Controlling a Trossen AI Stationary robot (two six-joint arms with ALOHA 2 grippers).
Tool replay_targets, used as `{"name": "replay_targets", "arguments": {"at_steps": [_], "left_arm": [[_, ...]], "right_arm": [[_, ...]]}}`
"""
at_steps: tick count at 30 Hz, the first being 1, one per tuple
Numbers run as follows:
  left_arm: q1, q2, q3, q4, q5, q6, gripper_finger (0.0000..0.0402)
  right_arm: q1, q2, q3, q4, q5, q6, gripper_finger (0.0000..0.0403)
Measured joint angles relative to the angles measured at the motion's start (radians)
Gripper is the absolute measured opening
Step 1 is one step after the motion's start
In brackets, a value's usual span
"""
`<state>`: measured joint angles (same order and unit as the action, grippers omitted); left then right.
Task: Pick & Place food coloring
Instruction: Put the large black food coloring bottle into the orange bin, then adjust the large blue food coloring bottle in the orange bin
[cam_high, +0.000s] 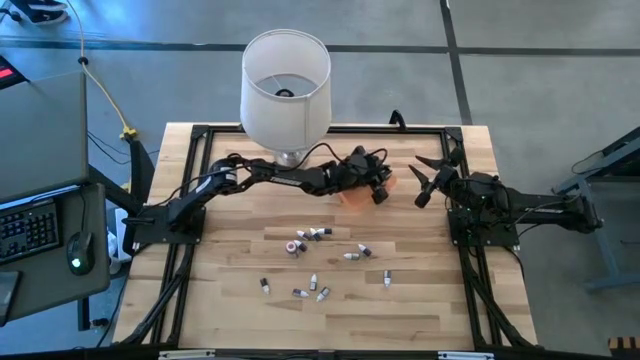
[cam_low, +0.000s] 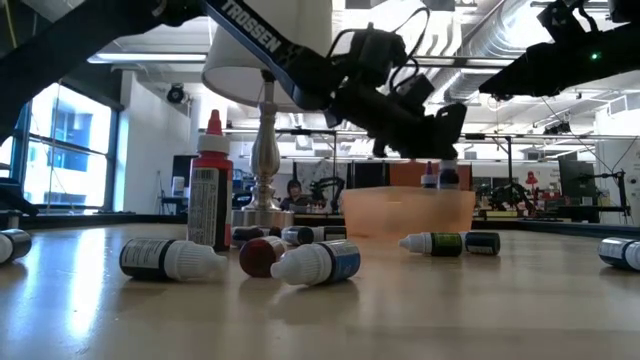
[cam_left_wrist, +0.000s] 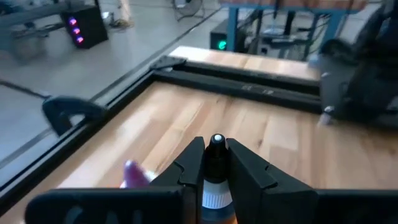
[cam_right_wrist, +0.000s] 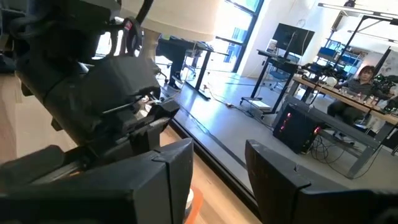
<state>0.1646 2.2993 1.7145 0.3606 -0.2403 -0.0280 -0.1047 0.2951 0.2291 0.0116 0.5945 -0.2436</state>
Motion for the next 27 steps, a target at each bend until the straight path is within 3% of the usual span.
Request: {"name": "replay_targets", "arguments": {"at_steps": [8, 13, 18, 21, 27], "left_arm": [[0.000, -0.002, 0.000, -0.001, 0.008, 0.002, 0.0122], [-0.001, -0.008, 0.000, -0.030, -0.040, 0.002, 0.0139], [-0.023, -0.139, 0.004, -0.214, -0.035, 0.026, 0.0140], [-0.044, -0.230, 0.001, -0.436, -0.058, 0.058, 0.0140], [-0.053, -0.298, -0.002, -0.751, -0.008, 0.016, 0.0140]], "right_arm": [[0.000, 0.000, 0.000, 0.000, 0.000, 0.000, 0.0140], [0.000, 0.000, 0.000, 0.000, 0.000, 0.000, 0.0140], [0.000, 0.000, 0.000, 0.000, -0.001, 0.000, 0.0140], [0.000, 0.000, 0.000, -0.001, -0.001, 0.001, 0.0140], [0.000, 0.000, 0.000, -0.006, -0.001, 0.026, 0.0140]]}}
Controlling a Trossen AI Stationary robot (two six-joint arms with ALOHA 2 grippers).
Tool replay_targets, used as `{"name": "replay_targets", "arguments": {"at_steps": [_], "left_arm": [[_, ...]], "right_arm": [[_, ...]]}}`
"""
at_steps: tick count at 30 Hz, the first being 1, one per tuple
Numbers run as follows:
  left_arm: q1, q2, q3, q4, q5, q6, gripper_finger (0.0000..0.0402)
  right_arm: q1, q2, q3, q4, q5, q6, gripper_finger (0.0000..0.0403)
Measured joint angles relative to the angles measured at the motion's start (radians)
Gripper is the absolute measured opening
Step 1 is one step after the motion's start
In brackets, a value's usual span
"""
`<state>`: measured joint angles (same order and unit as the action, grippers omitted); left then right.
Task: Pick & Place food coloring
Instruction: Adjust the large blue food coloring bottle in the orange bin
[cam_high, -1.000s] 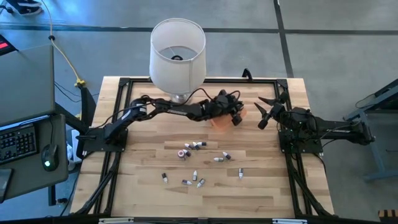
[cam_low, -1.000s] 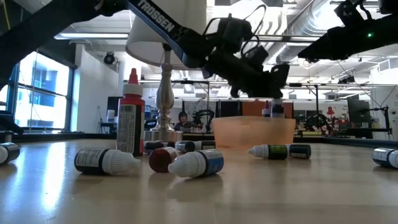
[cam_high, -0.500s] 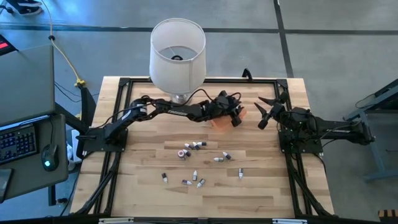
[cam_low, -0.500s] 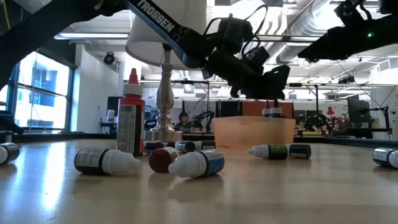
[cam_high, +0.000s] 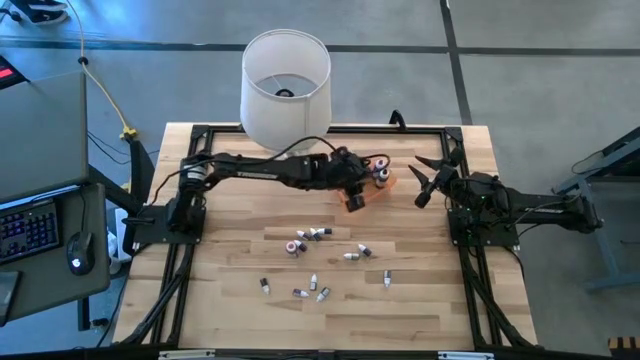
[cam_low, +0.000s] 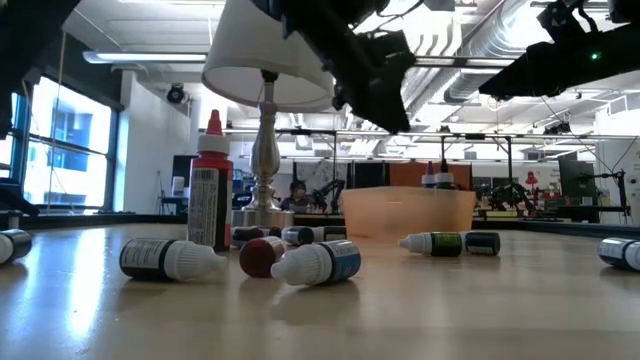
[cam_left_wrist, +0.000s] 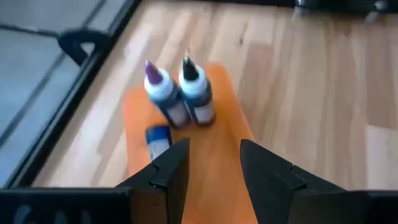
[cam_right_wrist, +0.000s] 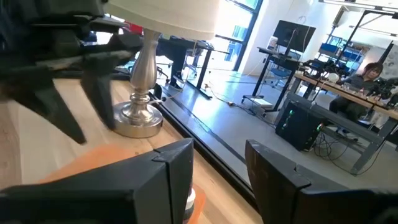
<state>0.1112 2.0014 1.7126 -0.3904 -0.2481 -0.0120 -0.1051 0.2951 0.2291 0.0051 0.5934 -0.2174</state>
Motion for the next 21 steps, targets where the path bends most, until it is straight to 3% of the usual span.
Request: {"name": "replay_targets", "arguments": {"at_steps": [4, 7, 21], "left_arm": [[0.000, 0.000, -0.009, -0.094, 0.008, -0.040, 0.0140], [0.006, 0.070, -0.011, -0.062, -0.002, -0.045, 0.0140], [0.109, 0.167, -0.012, -0.055, 0.016, -0.077, 0.0140]], "right_arm": [[0.000, 0.000, 0.000, -0.001, -0.001, 0.000, 0.0140], [0.000, 0.000, 0.000, -0.002, -0.002, 0.000, 0.0140], [0.000, 0.015, 0.001, 0.005, -0.006, -0.008, 0.0140]]}}
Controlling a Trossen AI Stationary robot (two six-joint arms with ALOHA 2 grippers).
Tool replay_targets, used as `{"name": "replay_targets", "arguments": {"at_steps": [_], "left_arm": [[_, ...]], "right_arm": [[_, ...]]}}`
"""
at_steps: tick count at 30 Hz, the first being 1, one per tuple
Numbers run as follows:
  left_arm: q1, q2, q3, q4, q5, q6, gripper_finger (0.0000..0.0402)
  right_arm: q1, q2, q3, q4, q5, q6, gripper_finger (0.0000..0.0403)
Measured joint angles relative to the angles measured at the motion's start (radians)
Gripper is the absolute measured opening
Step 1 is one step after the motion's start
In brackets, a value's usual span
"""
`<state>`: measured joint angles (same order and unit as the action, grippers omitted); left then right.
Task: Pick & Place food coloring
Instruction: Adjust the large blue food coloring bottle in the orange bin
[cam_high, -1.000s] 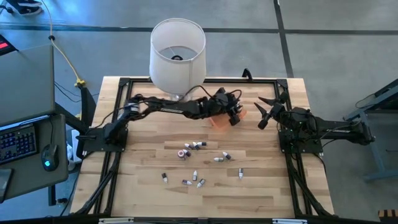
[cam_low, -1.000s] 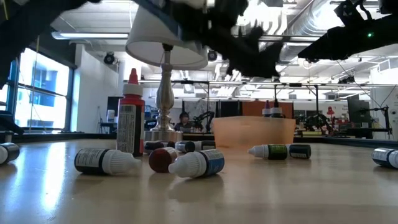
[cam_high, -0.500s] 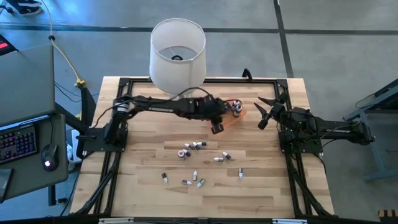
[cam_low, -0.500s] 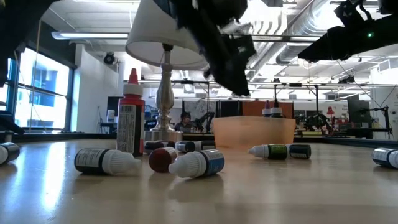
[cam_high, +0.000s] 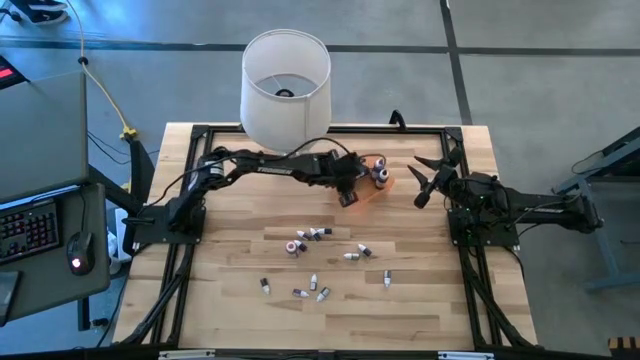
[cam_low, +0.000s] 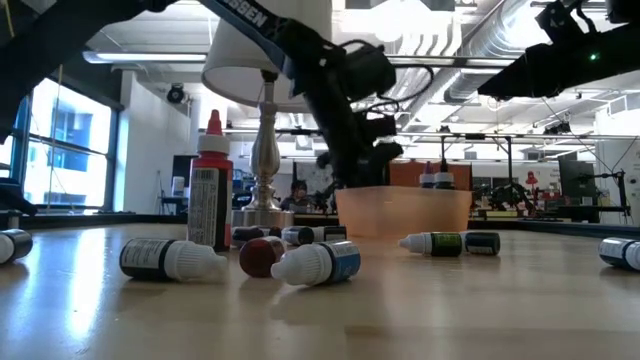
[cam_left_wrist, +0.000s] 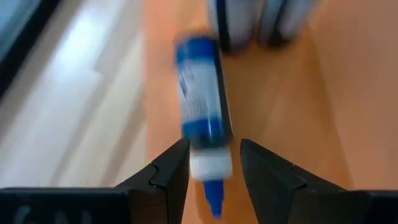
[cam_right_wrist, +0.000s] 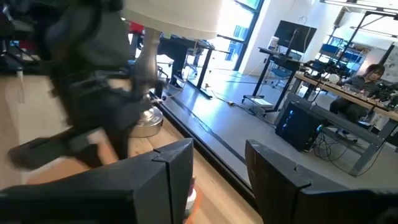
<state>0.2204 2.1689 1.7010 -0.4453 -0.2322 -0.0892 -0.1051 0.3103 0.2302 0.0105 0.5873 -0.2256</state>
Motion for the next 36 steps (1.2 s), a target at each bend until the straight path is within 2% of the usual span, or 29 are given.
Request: {"name": "replay_targets", "arguments": {"at_steps": [5, 11, 15, 33, 36], "left_arm": [[0.023, -0.002, 0.002, -0.016, 0.089, 0.006, 0.0140], [0.021, -0.001, 0.020, -0.114, 0.084, 0.034, 0.0140], [0.020, -0.002, 0.069, -0.202, 0.033, 0.060, 0.0140], [0.016, 0.061, 0.100, -0.175, 0.042, 0.085, 0.0140], [0.014, 0.077, 0.099, -0.184, 0.015, 0.104, 0.0140]], "right_arm": [[0.000, 0.014, 0.000, 0.002, 0.002, -0.002, 0.0140], [0.000, 0.017, 0.000, 0.002, 0.002, -0.003, 0.0140], [0.000, 0.017, 0.000, 0.005, 0.003, -0.003, 0.0140], [0.000, 0.018, 0.000, 0.016, -0.053, 0.000, 0.0140], [0.000, 0.018, 0.000, 0.016, -0.055, 0.000, 0.0140]]}}
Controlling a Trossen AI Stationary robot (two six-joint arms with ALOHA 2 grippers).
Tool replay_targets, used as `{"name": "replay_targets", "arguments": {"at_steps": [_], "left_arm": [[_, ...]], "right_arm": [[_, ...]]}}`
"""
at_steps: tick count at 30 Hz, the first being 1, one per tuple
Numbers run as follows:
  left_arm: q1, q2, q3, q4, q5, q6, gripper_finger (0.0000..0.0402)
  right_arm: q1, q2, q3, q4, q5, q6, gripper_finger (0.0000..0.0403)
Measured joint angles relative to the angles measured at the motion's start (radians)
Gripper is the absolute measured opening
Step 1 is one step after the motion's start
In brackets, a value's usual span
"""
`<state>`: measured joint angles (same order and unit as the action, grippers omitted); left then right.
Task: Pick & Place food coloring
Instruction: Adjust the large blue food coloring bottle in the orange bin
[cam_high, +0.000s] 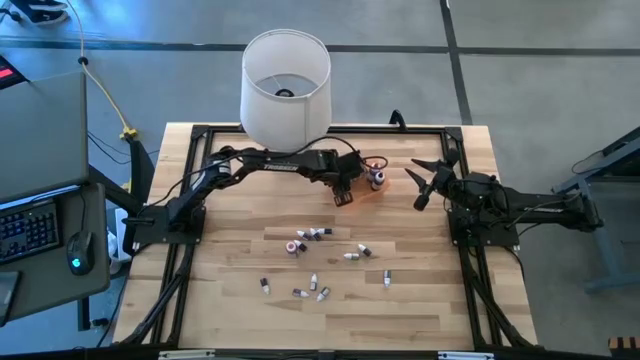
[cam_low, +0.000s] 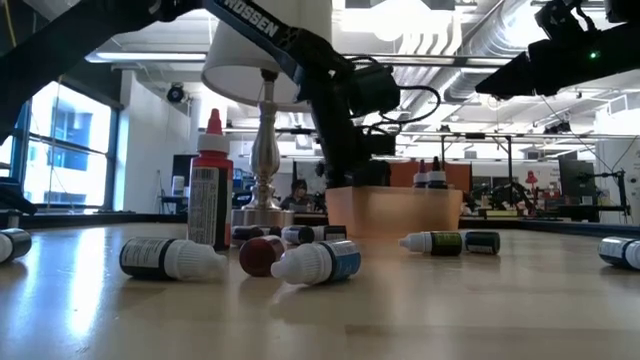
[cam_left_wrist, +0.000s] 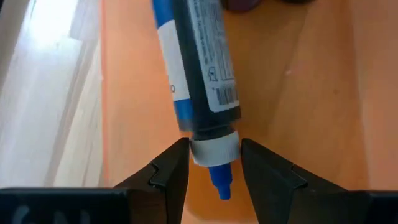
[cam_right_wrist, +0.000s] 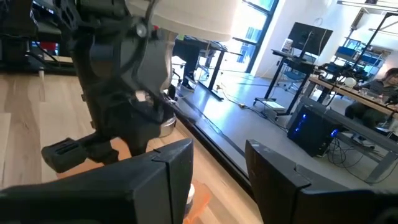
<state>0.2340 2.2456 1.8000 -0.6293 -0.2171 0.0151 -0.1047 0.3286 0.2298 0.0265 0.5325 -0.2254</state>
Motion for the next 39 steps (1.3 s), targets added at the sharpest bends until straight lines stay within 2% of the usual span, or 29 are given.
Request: {"name": "replay_targets", "arguments": {"at_steps": [4, 10, 14, 17, 24, 30, 34, 39], "left_arm": [[-0.008, -0.002, 0.000, -0.001, -0.035, 0.008, 0.0140], [-0.004, -0.002, 0.000, -0.001, 0.026, 0.008, 0.0140], [-0.004, -0.002, 0.001, 0.004, 0.160, 0.049, 0.0140], [-0.012, -0.002, 0.000, 0.005, 0.204, 0.077, 0.0140], [-0.026, -0.002, 0.000, 0.017, 0.115, 0.087, 0.0140], [-0.024, -0.002, 0.000, 0.018, 0.159, 0.094, 0.0140], [-0.026, 0.043, 0.004, 0.069, 0.150, 0.093, 0.0139], [-0.025, 0.040, 0.003, 0.060, 0.147, 0.089, 0.0111]], "right_arm": [[0.000, 0.000, 0.000, 0.000, -0.015, 0.000, 0.0140], [0.000, 0.000, 0.000, 0.000, -0.027, 0.000, 0.0140], [0.000, 0.000, 0.000, 0.000, -0.028, 0.000, 0.0140], [0.000, 0.000, -0.001, 0.000, -0.028, 0.000, 0.0140], [0.000, 0.000, -0.001, 0.000, -0.028, -0.002, 0.0140], [0.000, 0.000, -0.001, 0.000, -0.029, -0.002, 0.0140], [0.000, 0.000, -0.001, 0.000, -0.030, -0.002, 0.0140], [0.000, 0.000, -0.001, 0.000, -0.034, -0.003, 0.0140]]}}
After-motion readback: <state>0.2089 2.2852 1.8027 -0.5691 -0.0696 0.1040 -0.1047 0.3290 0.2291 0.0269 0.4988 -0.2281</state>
